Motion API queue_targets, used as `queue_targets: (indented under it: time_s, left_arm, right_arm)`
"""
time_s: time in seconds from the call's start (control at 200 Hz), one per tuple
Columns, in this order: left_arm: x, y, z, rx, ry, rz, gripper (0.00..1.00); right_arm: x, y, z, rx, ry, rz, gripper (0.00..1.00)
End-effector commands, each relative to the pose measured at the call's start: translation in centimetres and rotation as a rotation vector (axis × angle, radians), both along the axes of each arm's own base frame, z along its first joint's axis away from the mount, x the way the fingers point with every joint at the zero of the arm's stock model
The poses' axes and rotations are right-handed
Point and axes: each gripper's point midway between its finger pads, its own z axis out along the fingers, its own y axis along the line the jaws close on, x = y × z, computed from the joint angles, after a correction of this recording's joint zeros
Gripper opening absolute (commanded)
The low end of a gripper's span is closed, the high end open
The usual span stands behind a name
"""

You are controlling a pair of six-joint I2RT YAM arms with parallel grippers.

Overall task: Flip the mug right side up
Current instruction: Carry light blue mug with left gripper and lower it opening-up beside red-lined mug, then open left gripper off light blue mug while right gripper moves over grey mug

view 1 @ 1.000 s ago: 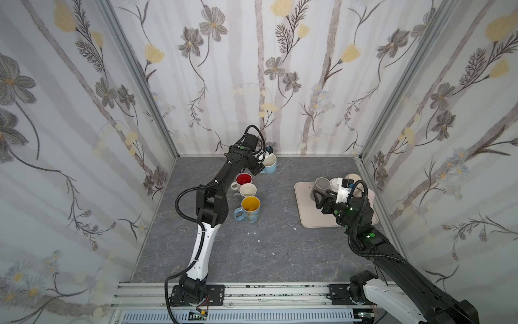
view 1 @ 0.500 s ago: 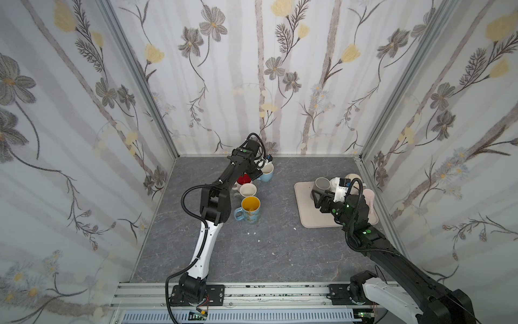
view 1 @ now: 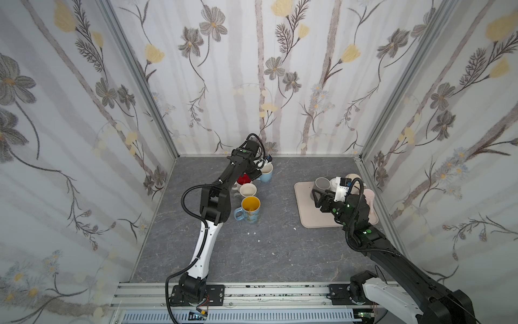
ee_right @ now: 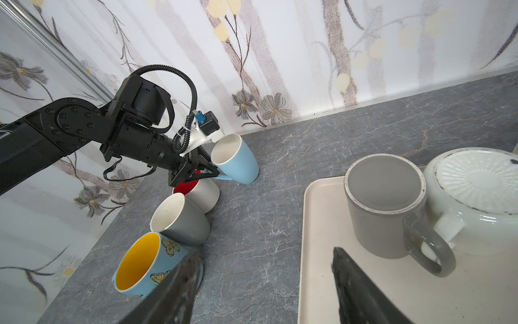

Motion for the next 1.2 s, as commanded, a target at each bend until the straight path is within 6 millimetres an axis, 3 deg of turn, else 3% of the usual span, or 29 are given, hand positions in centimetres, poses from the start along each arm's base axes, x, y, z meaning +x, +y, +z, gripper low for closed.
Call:
queue_targets:
  time_s: [0.0, 0.23, 0.38, 0.545, 0.724, 0.954, 0.984, 1.194]
  left_arm:
    - [0.0, -0.1, 0.3, -0.005, -0.004, -0.008, 0.26]
    - [0.3, 0.3, 1.2, 0.003, -0.03, 0.016, 0.35]
    - [0.5, 0.3, 2.8, -0.006, -0.06, 0.025, 0.42]
    - [0.3, 0.0, 5.9, -0.046, -0.102, 0.028, 0.47]
    - [-0.8, -0.4, 10.7, -0.125, -0.139, 0.043, 0.48]
    - [-4.1, -1.7, 15.7, -0.242, -0.157, 0.071, 0.51]
    - [-4.7, -2.0, 16.3, -0.262, -0.16, 0.072, 0.52]
    - [-9.7, -5.3, 16.4, -0.338, -0.183, 0.079, 0.52]
  right_arm:
    - [0.0, 0.0, 0.7, 0.015, -0.022, 0.001, 0.73]
    - [0.0, -0.1, 0.0, 0.006, -0.001, -0.003, 0.73]
    - [0.1, -0.8, -0.8, -0.016, 0.036, -0.032, 0.73]
    - [0.6, -1.9, -2.2, -0.055, 0.12, -0.065, 0.74]
    - [0.7, -3.3, -3.6, -0.109, 0.216, -0.104, 0.75]
    - [1.7, -5.9, -5.1, -0.215, 0.325, -0.156, 0.74]
    - [2.4, -6.1, -4.0, -0.218, 0.308, -0.16, 0.74]
    - [4.4, -6.7, -6.2, -0.203, 0.39, -0.126, 0.75]
